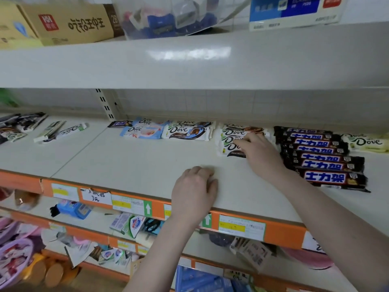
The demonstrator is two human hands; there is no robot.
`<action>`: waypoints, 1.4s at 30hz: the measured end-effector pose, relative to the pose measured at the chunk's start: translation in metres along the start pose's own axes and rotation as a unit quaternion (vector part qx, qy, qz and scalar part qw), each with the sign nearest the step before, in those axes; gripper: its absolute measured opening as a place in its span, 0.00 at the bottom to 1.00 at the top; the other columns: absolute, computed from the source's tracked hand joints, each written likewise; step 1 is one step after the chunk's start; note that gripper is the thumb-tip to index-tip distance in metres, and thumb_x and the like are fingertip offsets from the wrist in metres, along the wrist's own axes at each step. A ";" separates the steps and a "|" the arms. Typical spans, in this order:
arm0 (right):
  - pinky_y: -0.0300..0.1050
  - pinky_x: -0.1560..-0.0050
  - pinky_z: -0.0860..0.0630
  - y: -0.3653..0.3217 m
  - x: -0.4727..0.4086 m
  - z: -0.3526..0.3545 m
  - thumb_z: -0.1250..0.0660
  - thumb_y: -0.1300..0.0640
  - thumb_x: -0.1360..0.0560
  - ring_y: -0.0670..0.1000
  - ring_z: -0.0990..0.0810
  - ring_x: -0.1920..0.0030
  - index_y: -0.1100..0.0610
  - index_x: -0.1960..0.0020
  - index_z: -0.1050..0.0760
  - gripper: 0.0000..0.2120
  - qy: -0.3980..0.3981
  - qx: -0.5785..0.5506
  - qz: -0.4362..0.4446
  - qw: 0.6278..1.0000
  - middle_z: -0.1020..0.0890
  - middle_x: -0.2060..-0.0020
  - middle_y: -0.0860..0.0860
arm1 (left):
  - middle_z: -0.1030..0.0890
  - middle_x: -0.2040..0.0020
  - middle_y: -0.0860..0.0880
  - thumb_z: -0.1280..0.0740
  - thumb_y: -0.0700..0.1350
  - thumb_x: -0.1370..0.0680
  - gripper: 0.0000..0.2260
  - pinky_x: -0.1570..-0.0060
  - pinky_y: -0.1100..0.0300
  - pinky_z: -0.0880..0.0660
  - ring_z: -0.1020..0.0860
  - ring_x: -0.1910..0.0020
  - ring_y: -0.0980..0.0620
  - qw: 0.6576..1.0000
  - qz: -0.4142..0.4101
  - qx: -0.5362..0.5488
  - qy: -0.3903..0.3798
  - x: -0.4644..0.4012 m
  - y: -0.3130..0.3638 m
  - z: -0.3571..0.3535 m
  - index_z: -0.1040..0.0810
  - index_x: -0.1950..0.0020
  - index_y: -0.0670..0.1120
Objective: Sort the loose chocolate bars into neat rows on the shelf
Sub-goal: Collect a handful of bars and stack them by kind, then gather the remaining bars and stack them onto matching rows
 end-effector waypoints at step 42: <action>0.49 0.33 0.41 -0.629 -0.145 -0.130 0.44 0.46 0.22 0.57 0.36 0.32 0.55 0.31 0.34 0.22 -0.020 -0.104 0.021 0.994 0.30 0.35 0.56 | 0.26 0.37 0.42 0.33 0.48 0.25 0.20 0.41 0.50 0.33 0.29 0.38 0.41 0.946 0.238 -0.156 0.154 0.045 -0.592 0.336 0.27 0.36 0.43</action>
Point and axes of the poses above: each hand's wrist, its own x-axis away from the middle knuckle, its own z-axis out of the back of the hand, y = z × x, the point moved 8 cm from there along -x, towards the middle knuckle
